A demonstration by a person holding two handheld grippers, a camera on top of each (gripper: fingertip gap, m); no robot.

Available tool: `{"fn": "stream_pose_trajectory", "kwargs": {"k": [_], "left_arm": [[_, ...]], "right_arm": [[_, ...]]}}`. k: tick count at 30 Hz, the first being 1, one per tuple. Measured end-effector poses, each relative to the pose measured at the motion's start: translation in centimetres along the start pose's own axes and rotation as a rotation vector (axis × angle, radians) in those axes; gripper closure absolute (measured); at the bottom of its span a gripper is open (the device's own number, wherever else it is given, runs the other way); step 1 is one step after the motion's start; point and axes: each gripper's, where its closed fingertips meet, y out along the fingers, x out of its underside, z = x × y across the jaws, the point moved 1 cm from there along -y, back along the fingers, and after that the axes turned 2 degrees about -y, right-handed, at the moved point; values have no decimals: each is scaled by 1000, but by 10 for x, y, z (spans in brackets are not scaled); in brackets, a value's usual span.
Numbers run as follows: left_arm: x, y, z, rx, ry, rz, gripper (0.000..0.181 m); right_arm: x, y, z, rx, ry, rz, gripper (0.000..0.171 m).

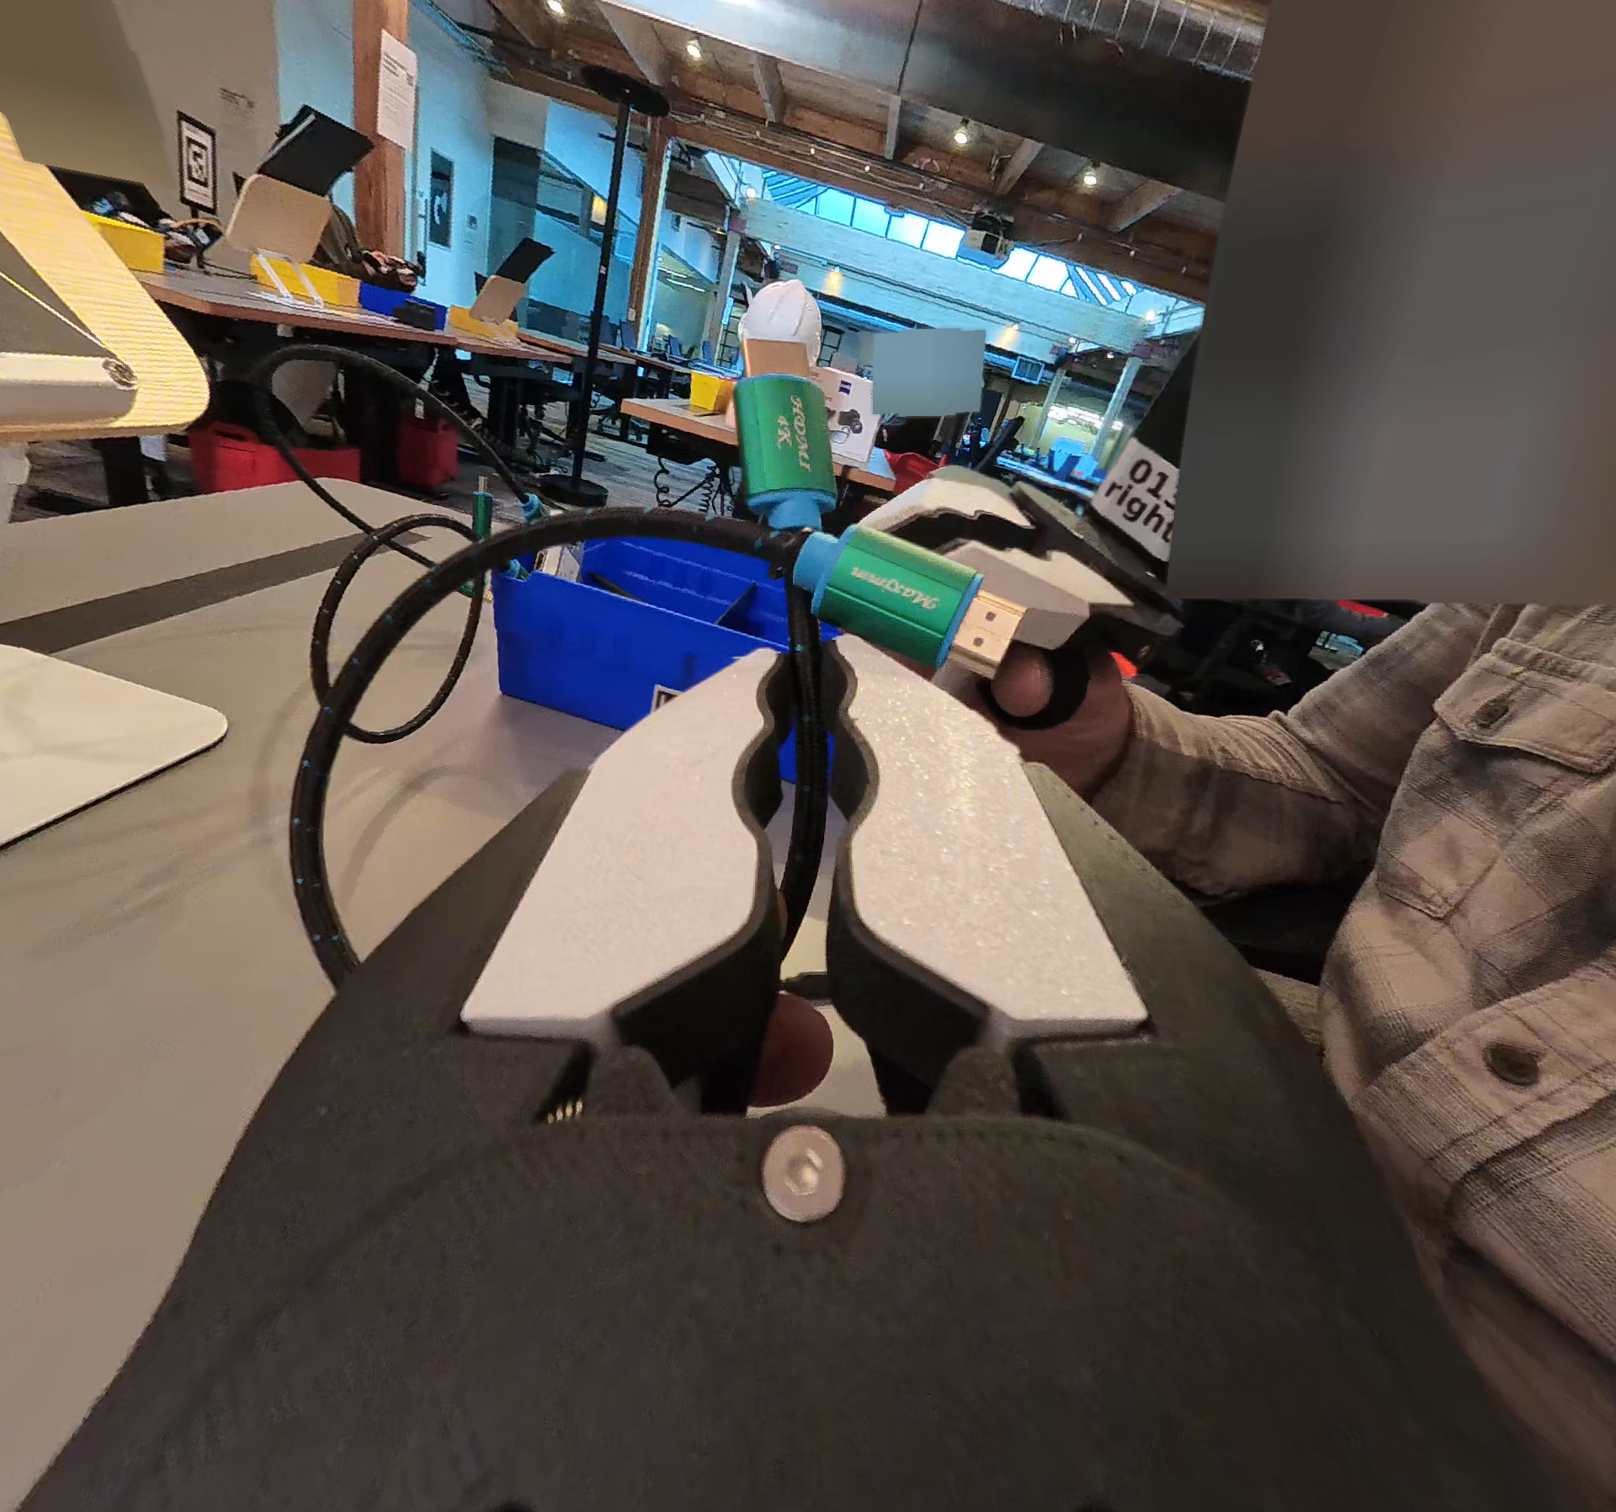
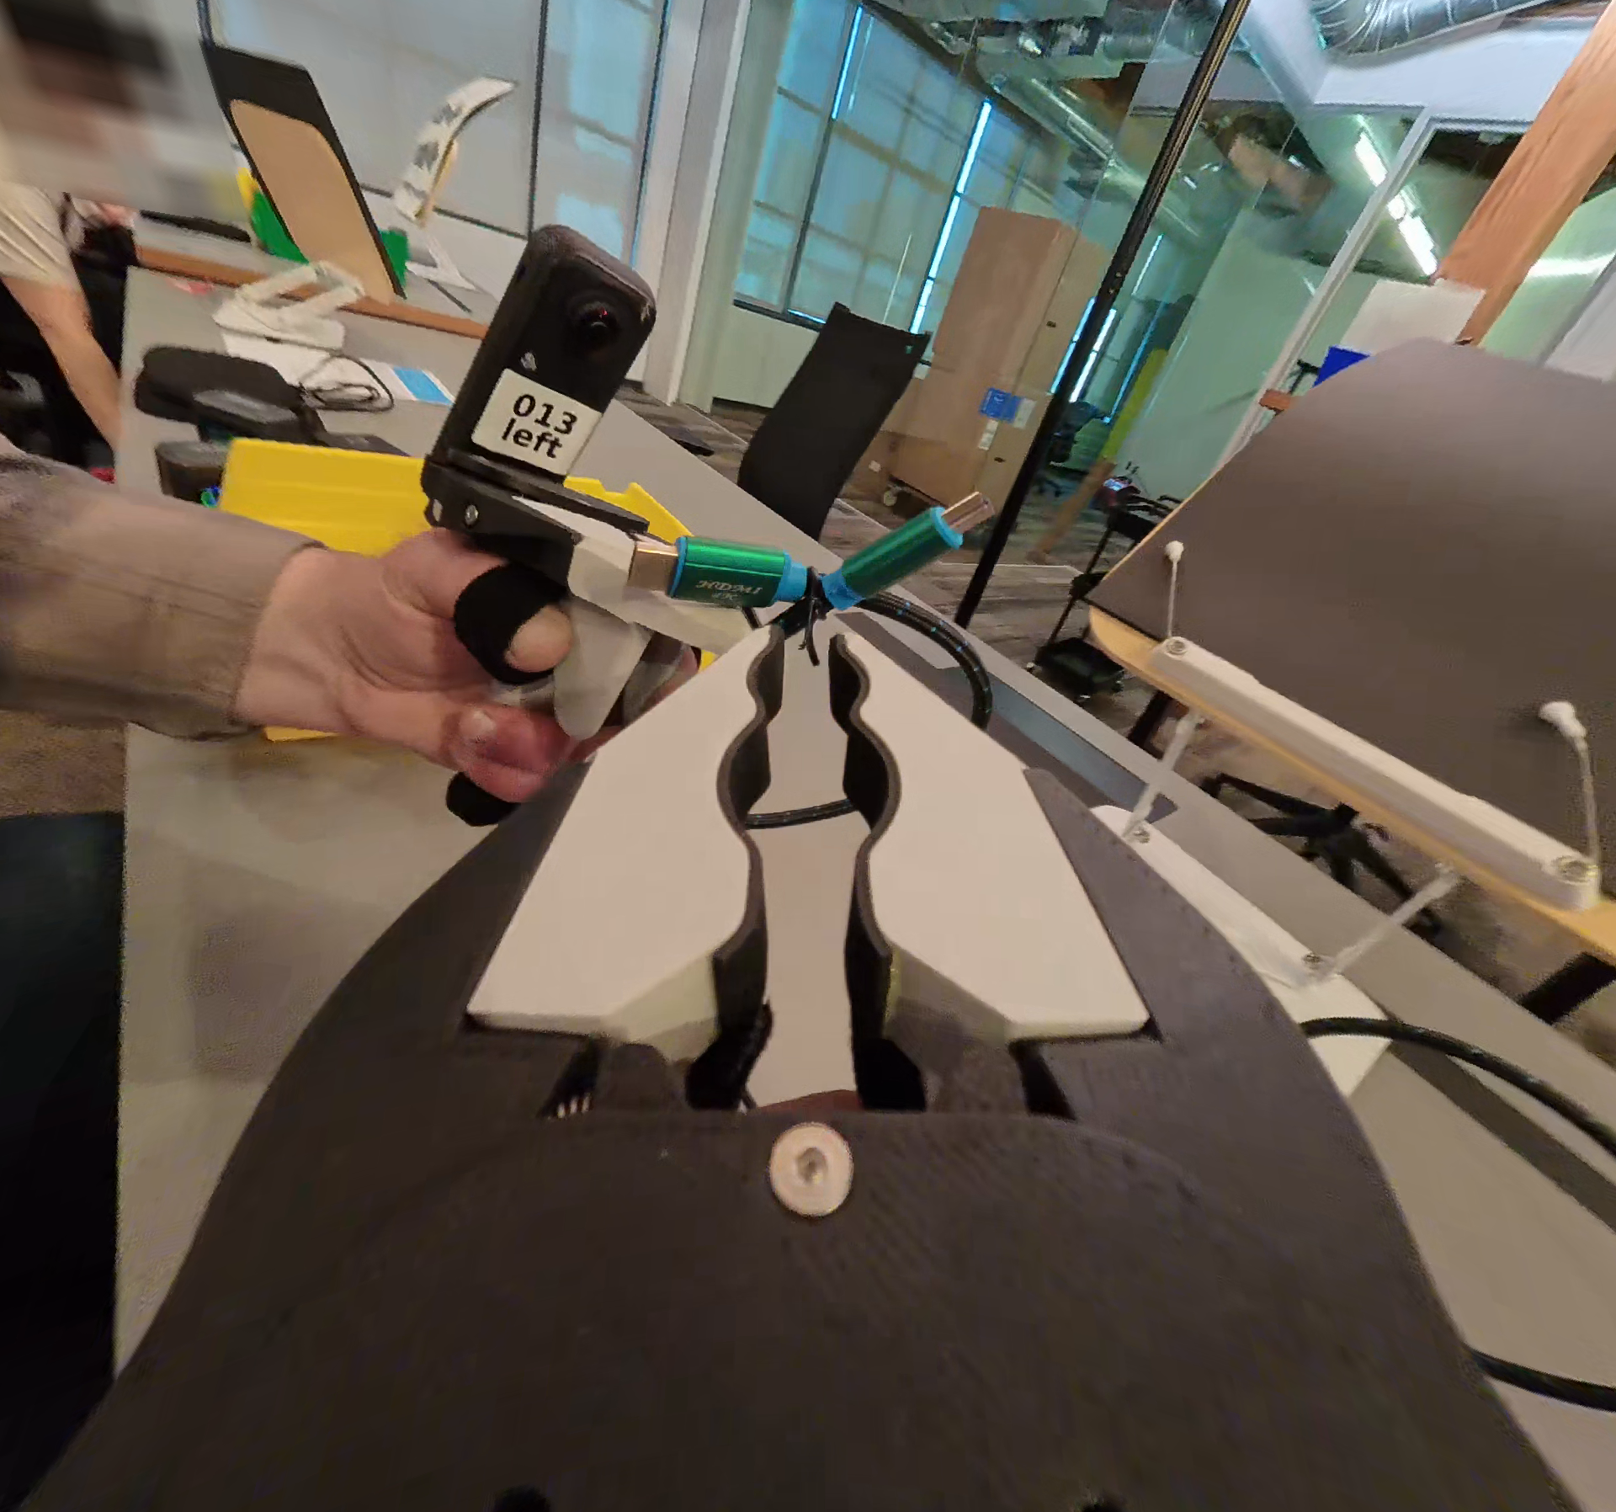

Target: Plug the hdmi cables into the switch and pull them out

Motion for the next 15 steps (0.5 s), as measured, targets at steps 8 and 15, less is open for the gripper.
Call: {"fn": "stream_pose_trajectory", "kwargs": {"k": [8,15], "left_arm": [[1,0,-2,-5,-3,1,176],[1,0,-2,-11,4,-2,176]], "right_arm": [[2,0,0,48,-124,-38,171],[3,1,0,42,-119,-40,171]]}}
